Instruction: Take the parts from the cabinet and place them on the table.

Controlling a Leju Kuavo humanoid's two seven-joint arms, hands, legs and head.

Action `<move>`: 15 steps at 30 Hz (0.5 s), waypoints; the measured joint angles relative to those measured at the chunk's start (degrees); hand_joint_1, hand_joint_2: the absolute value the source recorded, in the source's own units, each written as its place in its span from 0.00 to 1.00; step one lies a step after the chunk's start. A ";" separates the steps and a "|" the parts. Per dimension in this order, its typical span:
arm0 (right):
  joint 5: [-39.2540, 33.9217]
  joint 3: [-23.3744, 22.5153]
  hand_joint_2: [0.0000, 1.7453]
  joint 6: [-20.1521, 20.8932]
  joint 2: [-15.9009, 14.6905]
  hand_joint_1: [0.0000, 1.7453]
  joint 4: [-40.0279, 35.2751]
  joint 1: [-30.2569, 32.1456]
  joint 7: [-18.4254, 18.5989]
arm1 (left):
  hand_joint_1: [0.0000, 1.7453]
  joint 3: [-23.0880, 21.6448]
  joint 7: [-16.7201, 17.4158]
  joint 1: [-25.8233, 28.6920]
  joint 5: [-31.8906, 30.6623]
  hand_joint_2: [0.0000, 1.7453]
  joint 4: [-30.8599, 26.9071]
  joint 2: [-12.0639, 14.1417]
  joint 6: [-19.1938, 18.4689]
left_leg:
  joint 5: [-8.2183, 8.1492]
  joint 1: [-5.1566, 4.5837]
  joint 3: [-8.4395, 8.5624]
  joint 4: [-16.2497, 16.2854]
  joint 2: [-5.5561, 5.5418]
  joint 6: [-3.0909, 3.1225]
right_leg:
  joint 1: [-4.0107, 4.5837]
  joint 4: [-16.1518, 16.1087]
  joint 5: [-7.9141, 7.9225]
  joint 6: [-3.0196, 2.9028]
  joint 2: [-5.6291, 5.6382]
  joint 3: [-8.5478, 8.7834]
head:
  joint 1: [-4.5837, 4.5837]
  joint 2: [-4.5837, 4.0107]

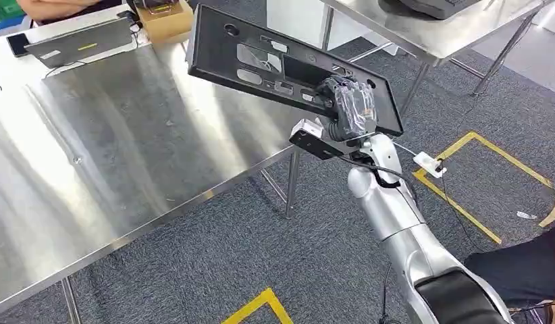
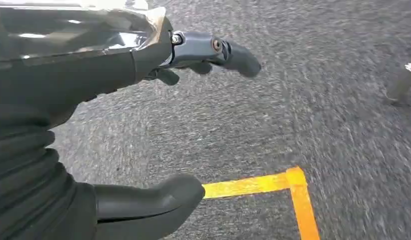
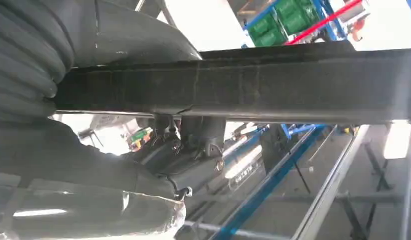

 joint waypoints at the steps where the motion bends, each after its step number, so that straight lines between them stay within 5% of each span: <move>1: -0.02 0.00 1.00 0.00 0.02 1.00 0.09 0.03 0.00 | 0.00 0.02 0.00 0.02 0.00 1.00 0.02 0.02 0.00 | -0.20 -0.16 0.15 -0.10 0.09 0.41 | 0.26 0.29 0.03 0.25 0.02 0.31 | 0.04 0.00; 3: 0.00 -0.09 1.00 0.00 -0.11 1.00 0.09 -0.04 0.02 | 0.00 0.02 -0.02 0.00 0.00 1.00 0.00 -0.02 0.00 | -0.10 -0.01 1.85 -0.72 -0.06 1.09 | -0.05 2.24 -0.63 0.61 -0.09 -0.68 | 0.15 0.00; 5: -0.02 -0.09 1.00 0.00 -0.15 1.00 0.11 -0.21 -0.02 | 0.00 0.00 -0.02 -0.16 0.00 1.00 0.00 0.09 0.00 | -0.64 -0.04 2.49 -0.80 -0.10 1.78 | -0.11 10.11 -1.47 0.71 -0.12 -5.30 | 0.20 0.00; 7: -0.02 -0.09 1.00 0.00 -0.37 1.00 0.20 0.11 0.00 | 0.00 0.00 -0.02 -0.17 0.00 1.00 0.00 0.07 0.00 | -1.44 -0.13 3.15 -0.79 -0.27 2.00 | -0.11 18.22 -5.10 0.25 -0.10 -11.06 | 0.18 0.00; 8: -0.02 -0.09 1.00 0.00 -0.53 1.00 0.31 0.25 0.00 | 0.00 0.00 -0.02 -0.12 0.00 1.00 0.00 0.04 -0.02 | -1.83 -0.20 3.64 -0.78 -0.40 1.96 | -0.15 19.21 -5.57 0.37 -0.11 -12.55 | 0.13 0.00; 10: 0.02 -0.09 1.00 0.00 -0.57 1.00 0.42 0.34 0.00 | 0.00 0.02 0.00 -0.03 0.02 1.00 0.00 -0.09 -0.02 | -2.77 -0.21 4.89 -0.77 -0.52 1.75 | -0.16 13.17 -2.49 1.58 -0.13 -11.37 | 0.15 0.00; 12: 0.02 -0.09 1.00 0.00 -0.66 1.00 0.42 0.25 0.00 | 0.00 0.00 -0.02 -0.06 0.02 1.00 0.00 -0.15 -0.02 | -3.82 -0.21 6.25 -0.78 -0.60 1.33 | -0.20 2.59 3.54 2.26 -0.23 -7.36 | 0.15 0.00; 13: 0.02 -0.09 1.00 0.00 -0.70 1.00 0.50 0.22 0.00 | 0.00 0.02 0.00 -0.09 0.02 1.00 0.00 -0.13 -0.02 | -4.40 -0.49 6.75 -0.48 -0.64 0.97 | -0.08 -0.11 5.58 1.72 -0.46 -6.96 | 0.13 0.00; 14: 0.06 -0.04 1.00 0.00 -0.77 1.00 0.59 0.04 0.00 | 0.00 0.02 -0.02 -0.11 0.02 1.00 0.00 -0.09 0.00 | -4.78 -0.55 6.55 -0.71 -0.72 0.59 | 0.14 -0.09 4.57 0.36 -0.55 -6.56 | 0.24 0.00; 15: 0.09 -0.09 1.00 0.00 -0.79 1.00 0.59 0.06 0.00 | 0.00 0.02 -0.04 -0.18 0.02 1.00 0.00 -0.09 -0.04 | -5.04 -0.53 6.45 -0.95 -0.61 0.20 | 0.33 -0.05 5.13 0.04 -0.37 -6.06 | 0.06 0.00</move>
